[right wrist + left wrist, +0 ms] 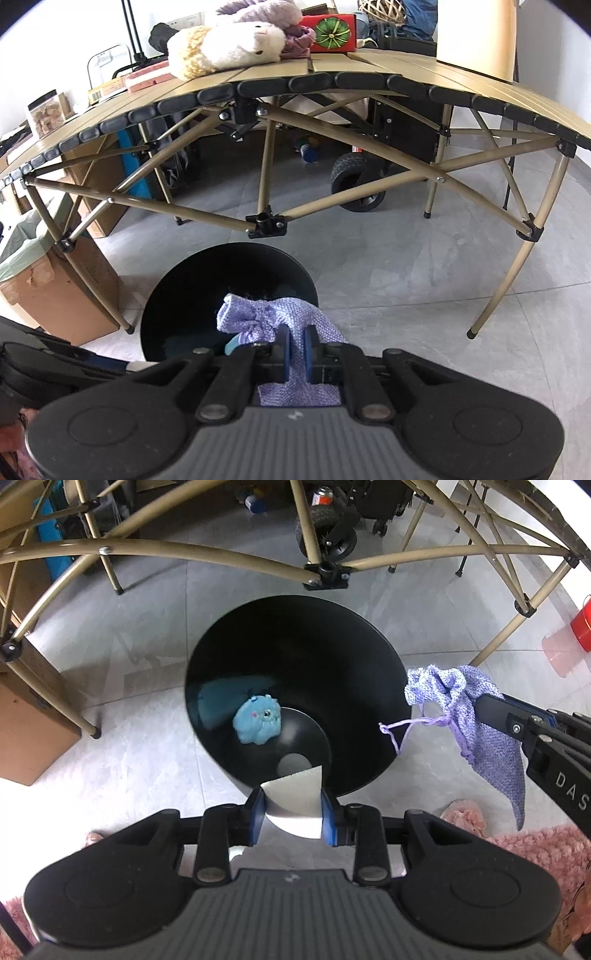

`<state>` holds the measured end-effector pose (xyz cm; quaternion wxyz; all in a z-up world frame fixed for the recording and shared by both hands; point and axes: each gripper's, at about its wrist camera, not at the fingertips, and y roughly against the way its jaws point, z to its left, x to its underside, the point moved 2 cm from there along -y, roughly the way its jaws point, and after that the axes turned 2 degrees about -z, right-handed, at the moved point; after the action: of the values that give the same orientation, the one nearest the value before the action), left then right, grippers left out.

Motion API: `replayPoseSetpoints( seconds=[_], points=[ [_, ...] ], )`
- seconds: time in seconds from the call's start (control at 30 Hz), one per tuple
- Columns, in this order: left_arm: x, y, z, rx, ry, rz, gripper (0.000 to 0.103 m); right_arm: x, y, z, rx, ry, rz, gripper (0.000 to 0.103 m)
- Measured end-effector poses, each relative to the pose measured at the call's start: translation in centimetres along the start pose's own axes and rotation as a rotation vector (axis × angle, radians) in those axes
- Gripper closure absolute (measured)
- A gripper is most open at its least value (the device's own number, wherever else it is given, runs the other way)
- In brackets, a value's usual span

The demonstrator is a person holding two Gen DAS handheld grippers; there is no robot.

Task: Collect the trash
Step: 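Open the left gripper over the bin to drop the paper triangle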

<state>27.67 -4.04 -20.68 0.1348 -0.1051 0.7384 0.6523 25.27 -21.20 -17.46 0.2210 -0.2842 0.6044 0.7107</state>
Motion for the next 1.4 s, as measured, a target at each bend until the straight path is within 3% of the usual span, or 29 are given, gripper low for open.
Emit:
replayPoseSetpoints(
  seconds=[0.7, 1.17, 1.4],
  points=[
    [-3.6, -4.3, -2.8, 0.037, 0.131, 0.111, 0.071, -1.4, -1.0, -3.0, 0.093, -0.096, -0.031, 0.096],
    [-5.0, -8.3, -2.0, -0.030, 0.287, 0.174, 0.071, -2.0, -1.9, -4.3, 0.154, -0.148, -0.046, 0.096],
    [-4.9, -9.3, -1.8, -0.078, 0.312, 0.185, 0.071, -2.2, -2.8, -5.0, 0.166, -0.178, -0.056, 0.096]
  ],
)
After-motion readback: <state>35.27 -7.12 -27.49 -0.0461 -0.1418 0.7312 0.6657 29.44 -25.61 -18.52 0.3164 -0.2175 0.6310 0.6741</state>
